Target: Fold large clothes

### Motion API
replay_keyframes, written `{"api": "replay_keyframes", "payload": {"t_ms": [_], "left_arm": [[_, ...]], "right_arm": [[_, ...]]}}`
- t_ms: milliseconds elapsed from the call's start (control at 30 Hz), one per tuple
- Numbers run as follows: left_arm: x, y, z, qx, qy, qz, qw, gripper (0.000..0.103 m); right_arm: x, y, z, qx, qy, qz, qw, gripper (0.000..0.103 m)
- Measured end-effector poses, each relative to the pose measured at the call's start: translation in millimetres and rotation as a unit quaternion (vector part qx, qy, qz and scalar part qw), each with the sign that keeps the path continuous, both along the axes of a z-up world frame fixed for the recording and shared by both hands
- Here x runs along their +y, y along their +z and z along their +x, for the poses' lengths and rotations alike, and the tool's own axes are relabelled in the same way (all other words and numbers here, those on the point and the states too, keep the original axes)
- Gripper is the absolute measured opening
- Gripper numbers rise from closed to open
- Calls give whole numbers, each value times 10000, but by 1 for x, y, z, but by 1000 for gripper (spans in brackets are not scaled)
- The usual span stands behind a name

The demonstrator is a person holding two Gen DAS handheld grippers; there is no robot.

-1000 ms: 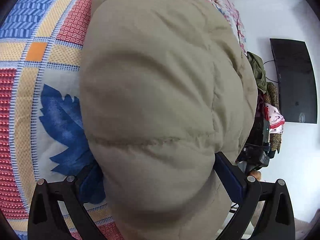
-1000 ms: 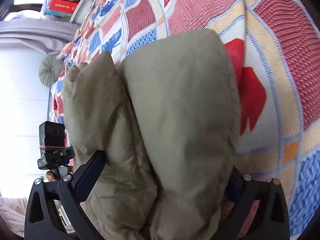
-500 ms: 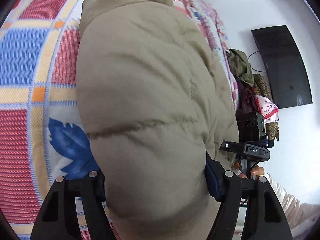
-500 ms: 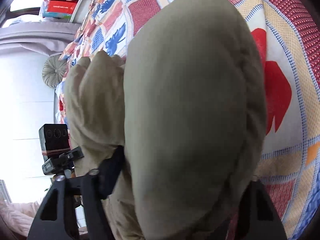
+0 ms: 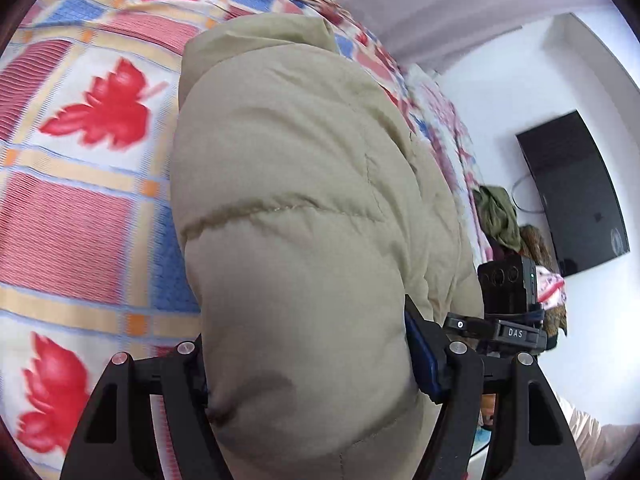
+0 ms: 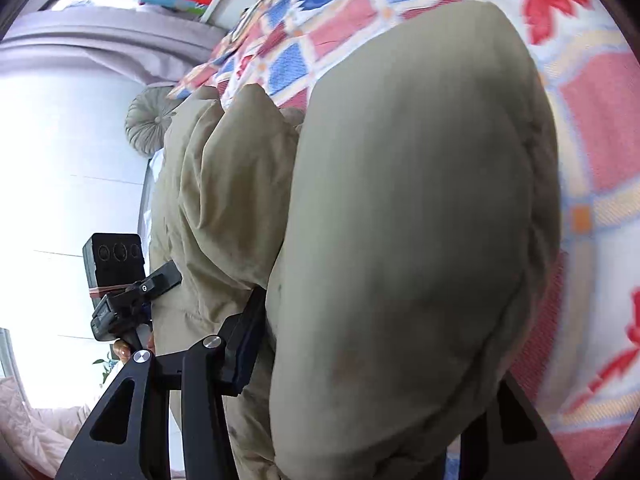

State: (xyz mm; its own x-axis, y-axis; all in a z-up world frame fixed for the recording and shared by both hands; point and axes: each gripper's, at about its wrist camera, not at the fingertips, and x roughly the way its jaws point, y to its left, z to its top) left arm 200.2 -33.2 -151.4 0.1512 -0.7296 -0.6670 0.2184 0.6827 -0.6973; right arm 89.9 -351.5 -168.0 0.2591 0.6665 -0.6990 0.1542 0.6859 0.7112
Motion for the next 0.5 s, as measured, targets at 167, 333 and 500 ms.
{"api": "replay_keyframes", "payload": {"t_ms": [167, 333, 500], "left_arm": [[57, -28, 32, -3, 373, 263, 9990, 74], [94, -82, 46, 371, 828, 192, 9957, 79], [101, -83, 35, 230, 982, 509, 9936, 80]], "right_arm": [[50, -24, 40, -65, 109, 183, 9998, 52], [83, -54, 67, -15, 139, 125, 9998, 52], [82, -73, 67, 93, -100, -334, 9993, 60]]}}
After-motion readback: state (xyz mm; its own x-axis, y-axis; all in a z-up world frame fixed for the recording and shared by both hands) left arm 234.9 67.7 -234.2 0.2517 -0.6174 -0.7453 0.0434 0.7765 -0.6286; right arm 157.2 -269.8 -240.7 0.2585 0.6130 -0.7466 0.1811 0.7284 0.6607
